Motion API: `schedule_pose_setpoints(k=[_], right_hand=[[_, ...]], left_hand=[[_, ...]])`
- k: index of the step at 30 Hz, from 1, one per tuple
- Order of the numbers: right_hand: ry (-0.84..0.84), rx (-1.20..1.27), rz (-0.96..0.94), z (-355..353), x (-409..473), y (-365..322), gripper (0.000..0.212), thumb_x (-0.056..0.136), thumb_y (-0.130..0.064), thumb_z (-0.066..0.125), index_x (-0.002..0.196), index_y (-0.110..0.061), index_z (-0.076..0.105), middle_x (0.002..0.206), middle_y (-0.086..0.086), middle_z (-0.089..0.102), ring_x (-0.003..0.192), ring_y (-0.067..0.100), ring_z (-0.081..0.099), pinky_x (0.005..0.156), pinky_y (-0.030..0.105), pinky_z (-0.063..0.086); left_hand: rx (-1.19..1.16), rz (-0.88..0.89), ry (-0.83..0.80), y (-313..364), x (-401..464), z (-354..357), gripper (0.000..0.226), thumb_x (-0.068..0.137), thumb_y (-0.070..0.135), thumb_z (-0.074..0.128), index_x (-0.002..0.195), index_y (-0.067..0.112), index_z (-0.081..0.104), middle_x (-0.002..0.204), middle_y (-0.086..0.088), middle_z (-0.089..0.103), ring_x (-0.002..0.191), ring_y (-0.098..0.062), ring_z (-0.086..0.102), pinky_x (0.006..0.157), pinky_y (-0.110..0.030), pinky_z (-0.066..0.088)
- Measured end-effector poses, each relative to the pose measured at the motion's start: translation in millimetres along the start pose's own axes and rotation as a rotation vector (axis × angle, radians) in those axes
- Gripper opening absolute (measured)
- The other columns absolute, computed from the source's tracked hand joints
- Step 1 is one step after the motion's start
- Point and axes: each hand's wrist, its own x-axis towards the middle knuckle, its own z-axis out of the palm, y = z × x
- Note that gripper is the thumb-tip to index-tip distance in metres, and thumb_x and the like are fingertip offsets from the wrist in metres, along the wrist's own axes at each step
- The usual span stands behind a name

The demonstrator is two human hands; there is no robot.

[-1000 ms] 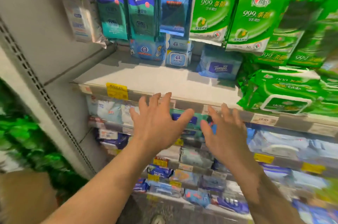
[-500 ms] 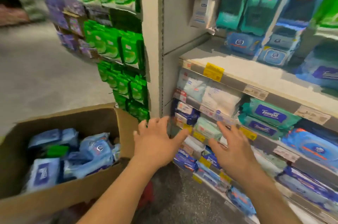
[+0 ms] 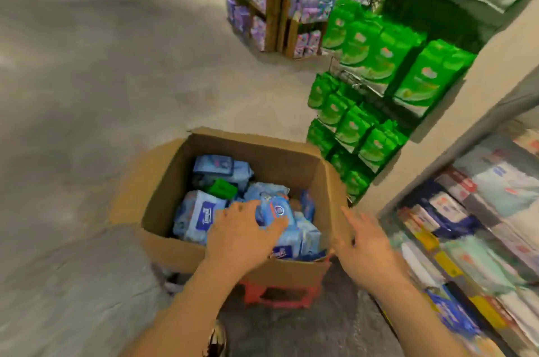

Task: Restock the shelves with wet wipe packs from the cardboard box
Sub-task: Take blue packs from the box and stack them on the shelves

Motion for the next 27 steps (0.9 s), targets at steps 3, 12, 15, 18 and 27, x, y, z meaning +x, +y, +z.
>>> schedule_pose_setpoints(k=[3, 12, 15, 18, 27], right_hand=[[-0.078, 0.019, -0.039, 34.1, 25.4, -35.3, 0.073, 0.092, -0.054, 0.053, 0.155, -0.019, 0.042, 0.153, 0.009, 0.048, 0.142, 0.033, 0.041, 0.118, 0.043, 0.032], [-0.224, 0.006, -0.041, 71.3, 67.0, -66.1, 0.057, 0.098, -0.027, 0.066, 0.151, -0.027, 0.045, 0.139, -0.012, 0.057, 0.124, 0.015, 0.056, 0.096, 0.020, 0.049], [-0.374, -0.042, -0.016, 95.6, 94.8, -48.1, 0.066, 0.093, -0.035, 0.068, 0.153, -0.031, 0.040, 0.142, -0.019, 0.049, 0.126, 0.005, 0.050, 0.100, 0.014, 0.045], [-0.467, -0.165, -0.013, 132.0, 129.7, -23.7, 0.090, 0.082, -0.052, 0.071, 0.159, -0.023, 0.033, 0.151, 0.000, 0.051, 0.137, 0.022, 0.048, 0.113, 0.037, 0.042], [-0.754, -0.515, -0.261, 233.9, 204.4, 9.4, 0.121, 0.078, -0.062, 0.075, 0.163, -0.023, -0.001, 0.171, 0.008, 0.000, 0.158, 0.032, -0.003, 0.126, 0.054, 0.004]], left_hand=[[-0.074, -0.086, -0.034, -52.8, 28.6, -22.1, 0.088, 0.073, 0.090, 0.023, 0.137, 0.036, 0.047, 0.144, 0.000, 0.048, 0.133, -0.029, 0.040, 0.110, -0.046, 0.034], [-0.152, -0.174, -0.214, -122.7, 77.7, -16.9, 0.106, 0.062, 0.100, 0.003, 0.147, 0.042, 0.033, 0.154, 0.001, 0.036, 0.139, -0.032, 0.032, 0.111, -0.051, 0.033], [-0.199, -0.216, -0.224, -127.5, 87.5, 0.5, 0.110, 0.061, 0.101, 0.005, 0.146, 0.038, 0.036, 0.149, 0.000, 0.042, 0.134, -0.031, 0.040, 0.108, -0.053, 0.037], [-0.276, -0.245, -0.260, -120.5, 96.8, 19.0, 0.099, 0.069, 0.096, 0.017, 0.145, 0.036, 0.039, 0.148, 0.003, 0.045, 0.135, -0.025, 0.041, 0.109, -0.051, 0.039], [-0.312, -0.317, -0.273, -129.3, 130.3, 59.0, 0.075, 0.082, 0.082, 0.032, 0.140, 0.036, 0.047, 0.139, 0.006, 0.052, 0.129, -0.019, 0.046, 0.107, -0.045, 0.041]])
